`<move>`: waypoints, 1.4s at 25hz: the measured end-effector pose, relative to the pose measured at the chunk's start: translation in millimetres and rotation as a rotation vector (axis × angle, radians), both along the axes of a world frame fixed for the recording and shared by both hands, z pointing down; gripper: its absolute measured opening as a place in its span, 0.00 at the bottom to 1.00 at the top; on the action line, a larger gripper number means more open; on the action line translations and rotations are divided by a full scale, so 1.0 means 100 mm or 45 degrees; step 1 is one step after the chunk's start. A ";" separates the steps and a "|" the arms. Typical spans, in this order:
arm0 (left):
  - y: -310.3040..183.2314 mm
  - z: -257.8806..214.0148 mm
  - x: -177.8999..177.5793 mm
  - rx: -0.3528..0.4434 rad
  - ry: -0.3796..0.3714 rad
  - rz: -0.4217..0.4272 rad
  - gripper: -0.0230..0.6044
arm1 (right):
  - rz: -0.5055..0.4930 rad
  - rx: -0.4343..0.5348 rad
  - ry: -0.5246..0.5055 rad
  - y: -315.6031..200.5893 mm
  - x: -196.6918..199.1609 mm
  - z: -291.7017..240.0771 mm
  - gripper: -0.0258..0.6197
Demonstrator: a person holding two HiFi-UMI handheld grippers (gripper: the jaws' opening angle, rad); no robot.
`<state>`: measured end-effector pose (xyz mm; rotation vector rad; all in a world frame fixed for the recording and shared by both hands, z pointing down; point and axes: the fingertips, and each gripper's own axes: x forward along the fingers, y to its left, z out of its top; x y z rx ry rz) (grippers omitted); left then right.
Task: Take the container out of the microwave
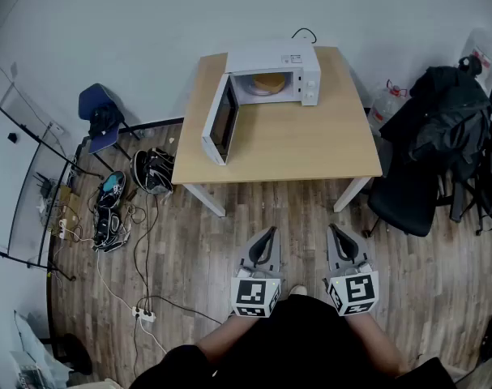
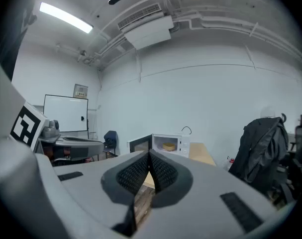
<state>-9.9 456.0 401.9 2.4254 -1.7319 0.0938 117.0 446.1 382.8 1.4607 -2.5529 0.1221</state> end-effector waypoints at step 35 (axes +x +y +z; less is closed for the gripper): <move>-0.27 0.09 0.37 0.021 -0.078 -0.006 0.06 | 0.077 -0.087 -0.126 -0.06 0.61 0.31 0.13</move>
